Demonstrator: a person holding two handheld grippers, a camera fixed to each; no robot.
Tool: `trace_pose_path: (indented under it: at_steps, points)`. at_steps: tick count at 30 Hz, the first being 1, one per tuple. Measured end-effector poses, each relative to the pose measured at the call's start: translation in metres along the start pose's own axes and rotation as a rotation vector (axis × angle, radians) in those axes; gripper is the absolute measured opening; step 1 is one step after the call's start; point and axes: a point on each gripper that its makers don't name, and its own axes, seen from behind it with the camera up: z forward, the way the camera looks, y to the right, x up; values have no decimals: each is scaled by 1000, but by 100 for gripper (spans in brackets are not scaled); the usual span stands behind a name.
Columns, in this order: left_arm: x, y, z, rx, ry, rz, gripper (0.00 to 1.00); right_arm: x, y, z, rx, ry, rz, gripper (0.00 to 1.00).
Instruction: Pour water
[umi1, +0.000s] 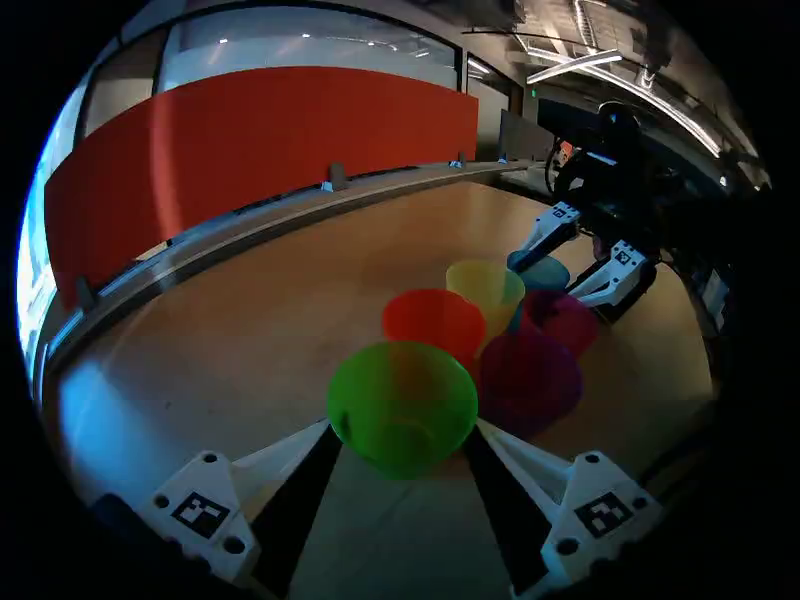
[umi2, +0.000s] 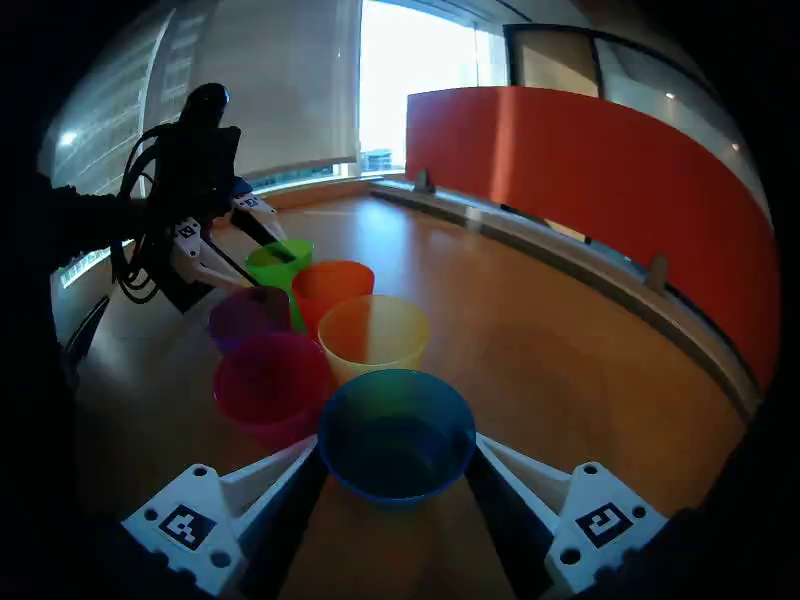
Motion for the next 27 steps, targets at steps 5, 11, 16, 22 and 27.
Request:
trace_pose_path:
  at_steps: [5,11,16,22,27]
  points:
    - [1,2,-3,8,5,9,83,2,0,-4,-5,4,-4,89]
    - [6,4,-9,12,16,11,83,14,1,-12,-19,24,-7,89]
    - [15,6,-16,19,33,13,83,27,2,-22,-33,44,-12,89]
    - [25,9,-27,33,51,24,83,41,1,-36,-49,65,-19,89]
    - [36,14,-38,41,67,28,83,51,-2,-48,-55,80,-20,89]
